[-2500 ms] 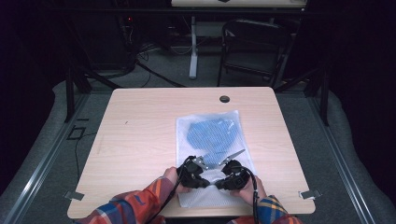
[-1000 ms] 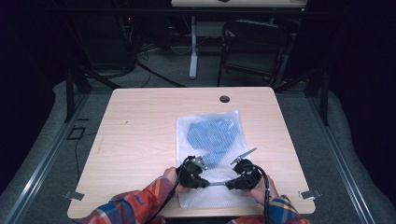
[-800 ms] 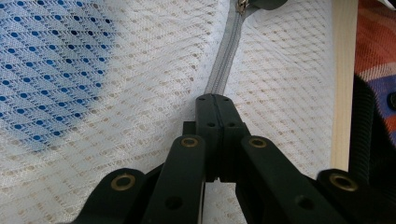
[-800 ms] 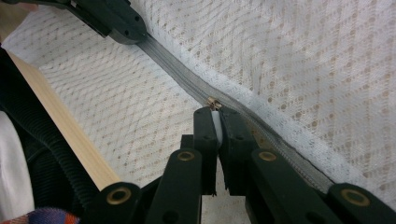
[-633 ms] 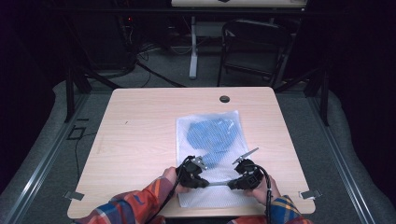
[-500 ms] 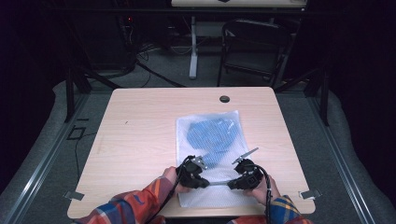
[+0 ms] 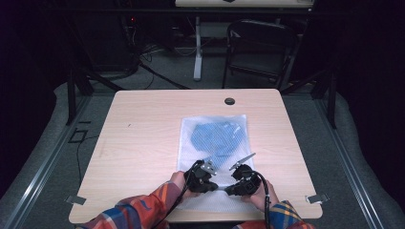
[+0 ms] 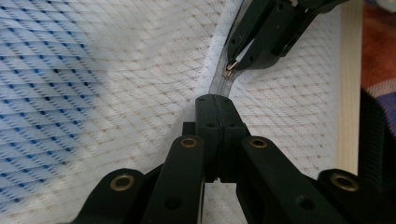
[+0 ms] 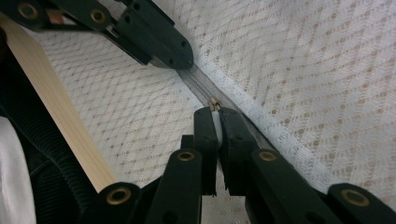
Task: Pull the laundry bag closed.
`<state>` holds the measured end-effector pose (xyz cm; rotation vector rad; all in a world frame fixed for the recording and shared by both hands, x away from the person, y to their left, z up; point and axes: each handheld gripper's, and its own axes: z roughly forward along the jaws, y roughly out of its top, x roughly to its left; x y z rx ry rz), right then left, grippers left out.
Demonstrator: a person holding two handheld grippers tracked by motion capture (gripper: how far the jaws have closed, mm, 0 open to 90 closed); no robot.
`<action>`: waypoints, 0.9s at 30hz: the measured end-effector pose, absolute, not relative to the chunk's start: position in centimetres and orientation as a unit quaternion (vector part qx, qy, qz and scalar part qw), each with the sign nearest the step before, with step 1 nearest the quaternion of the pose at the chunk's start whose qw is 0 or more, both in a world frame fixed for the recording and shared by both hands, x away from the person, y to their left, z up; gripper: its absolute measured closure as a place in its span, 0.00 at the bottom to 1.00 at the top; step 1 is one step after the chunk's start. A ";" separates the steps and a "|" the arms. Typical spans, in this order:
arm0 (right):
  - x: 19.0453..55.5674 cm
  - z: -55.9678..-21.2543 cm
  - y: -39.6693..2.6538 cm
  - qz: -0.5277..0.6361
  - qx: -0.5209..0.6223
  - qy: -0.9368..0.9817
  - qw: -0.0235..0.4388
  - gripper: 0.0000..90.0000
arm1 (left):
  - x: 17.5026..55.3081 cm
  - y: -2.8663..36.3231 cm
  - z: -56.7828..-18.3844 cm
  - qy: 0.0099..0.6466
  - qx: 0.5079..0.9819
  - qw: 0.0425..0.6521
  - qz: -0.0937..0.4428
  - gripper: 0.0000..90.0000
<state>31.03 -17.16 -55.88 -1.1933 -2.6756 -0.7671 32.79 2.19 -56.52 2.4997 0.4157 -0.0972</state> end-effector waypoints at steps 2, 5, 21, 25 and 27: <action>31.0 -55.9 -17.2 -0.254 -0.396 -0.881 0.058 0.96 | 32.8 2.2 -56.5 0.155 0.941 0.298 -0.037 1.00; 31.1 -55.9 -17.4 -0.255 -0.395 -0.881 0.061 0.96 | 32.9 2.4 -56.7 0.154 0.938 0.306 -0.045 1.00; 31.1 -55.5 -18.6 -0.253 -0.408 -0.875 0.069 0.96 | 33.0 2.5 -56.7 0.152 0.940 0.303 -0.043 1.00; 31.1 -55.4 -18.9 -0.248 -0.410 -0.876 0.065 0.96 | 33.0 2.5 -56.7 0.151 0.939 0.305 -0.045 1.00; 31.1 -55.4 -19.1 -0.250 -0.411 -0.874 0.061 0.96 | 33.0 2.5 -56.7 0.151 0.940 0.304 -0.044 1.00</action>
